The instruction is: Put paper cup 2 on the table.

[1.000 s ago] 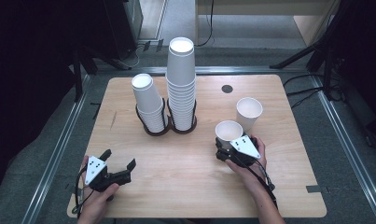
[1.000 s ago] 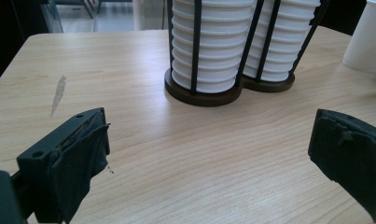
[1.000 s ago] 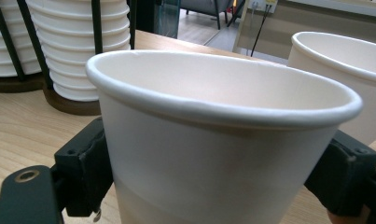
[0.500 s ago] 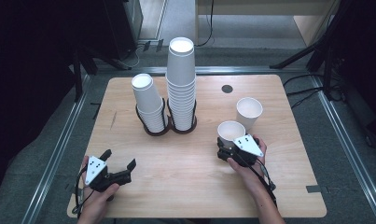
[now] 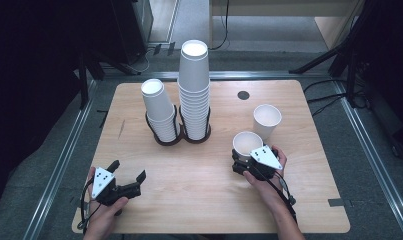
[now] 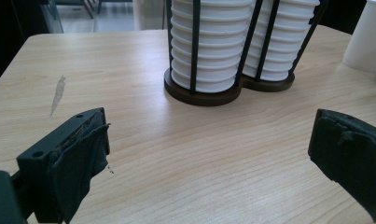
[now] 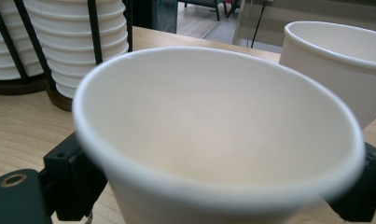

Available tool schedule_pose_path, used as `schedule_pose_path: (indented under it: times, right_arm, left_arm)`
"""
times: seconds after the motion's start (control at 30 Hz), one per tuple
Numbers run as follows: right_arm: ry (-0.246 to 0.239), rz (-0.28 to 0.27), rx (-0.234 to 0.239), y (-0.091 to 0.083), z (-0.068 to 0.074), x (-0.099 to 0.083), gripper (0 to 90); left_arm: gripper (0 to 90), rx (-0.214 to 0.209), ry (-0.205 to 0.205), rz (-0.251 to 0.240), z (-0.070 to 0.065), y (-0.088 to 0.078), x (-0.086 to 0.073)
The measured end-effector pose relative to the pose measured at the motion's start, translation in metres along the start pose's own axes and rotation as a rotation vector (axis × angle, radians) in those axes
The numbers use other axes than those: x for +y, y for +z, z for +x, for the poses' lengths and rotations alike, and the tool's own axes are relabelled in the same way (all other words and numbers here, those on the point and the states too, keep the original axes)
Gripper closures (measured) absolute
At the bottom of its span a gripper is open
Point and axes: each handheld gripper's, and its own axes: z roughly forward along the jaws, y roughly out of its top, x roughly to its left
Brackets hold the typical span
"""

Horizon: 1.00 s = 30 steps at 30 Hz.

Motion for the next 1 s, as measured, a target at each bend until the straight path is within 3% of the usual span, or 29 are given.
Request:
schedule_pose_path:
  times: [0.23,0.63,1.0]
  right_arm:
    - [0.021,0.002,0.032,-0.001,-0.001,0.001,0.2]
    - [0.004,0.017,0.088,-0.008,-0.005,0.000,0.0]
    - [-0.010,0.009,0.103,-0.026,-0.016,-0.003,0.0]
  left_arm:
    - [0.0,0.000,-0.003,-0.001,0.000,-0.001,0.000]
    - [0.0,0.000,-0.004,0.002,0.000,-0.001,0.000]
    - [0.0,0.002,0.000,0.006,-0.001,-0.001,-0.002]
